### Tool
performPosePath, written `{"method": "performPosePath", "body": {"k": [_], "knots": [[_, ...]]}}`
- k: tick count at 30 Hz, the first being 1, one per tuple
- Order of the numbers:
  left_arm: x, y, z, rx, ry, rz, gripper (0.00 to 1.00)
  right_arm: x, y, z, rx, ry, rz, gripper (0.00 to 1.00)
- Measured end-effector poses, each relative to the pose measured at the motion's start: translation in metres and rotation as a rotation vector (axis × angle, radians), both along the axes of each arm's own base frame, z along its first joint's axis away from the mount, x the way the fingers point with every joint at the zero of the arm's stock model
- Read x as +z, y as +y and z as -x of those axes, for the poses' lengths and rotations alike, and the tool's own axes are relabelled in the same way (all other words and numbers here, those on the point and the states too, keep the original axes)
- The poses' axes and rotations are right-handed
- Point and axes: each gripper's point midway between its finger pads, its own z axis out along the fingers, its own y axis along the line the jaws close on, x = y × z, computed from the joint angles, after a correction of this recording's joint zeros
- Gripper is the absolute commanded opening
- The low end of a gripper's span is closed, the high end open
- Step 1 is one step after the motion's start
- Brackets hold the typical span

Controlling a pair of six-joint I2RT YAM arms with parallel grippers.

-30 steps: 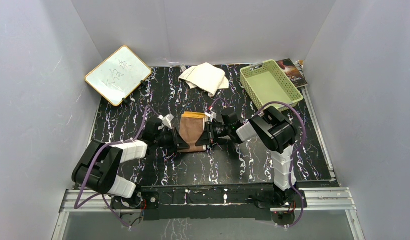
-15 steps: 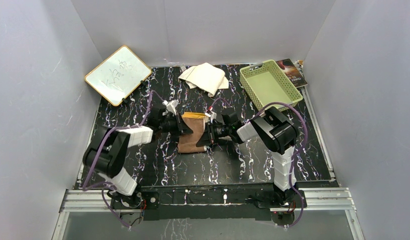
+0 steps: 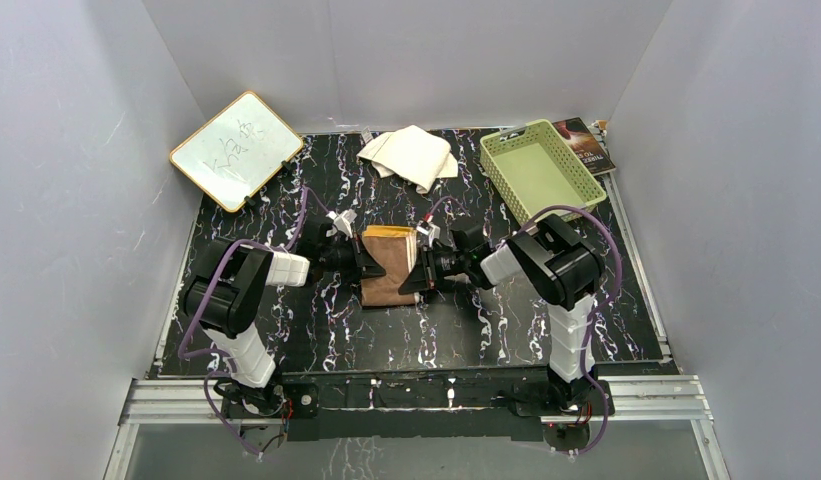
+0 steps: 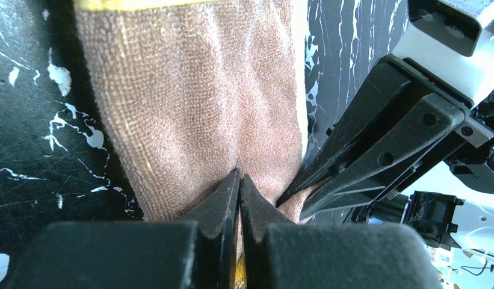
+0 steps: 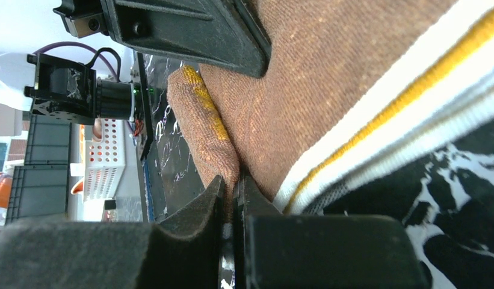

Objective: Roll the towels
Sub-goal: Roll the towel at the center of the board.

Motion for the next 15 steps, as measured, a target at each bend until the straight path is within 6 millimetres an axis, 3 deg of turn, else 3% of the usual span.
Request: {"method": "performPosePath", "body": {"k": [11, 13, 15], "knots": [[-0.0004, 0.0000, 0.0000, 0.002, 0.000, 0.004, 0.02, -0.0008, -0.0085, -0.0031, -0.031, 0.048, -0.007, 0.00], [-0.0001, 0.0001, -0.0003, 0.003, -0.001, 0.005, 0.16, -0.0010, -0.0072, -0.0055, -0.029, 0.067, 0.007, 0.00], [0.0012, 0.0000, -0.0010, 0.005, -0.002, 0.008, 0.23, -0.0013, -0.0060, -0.0092, -0.028, 0.075, 0.025, 0.00]]}}
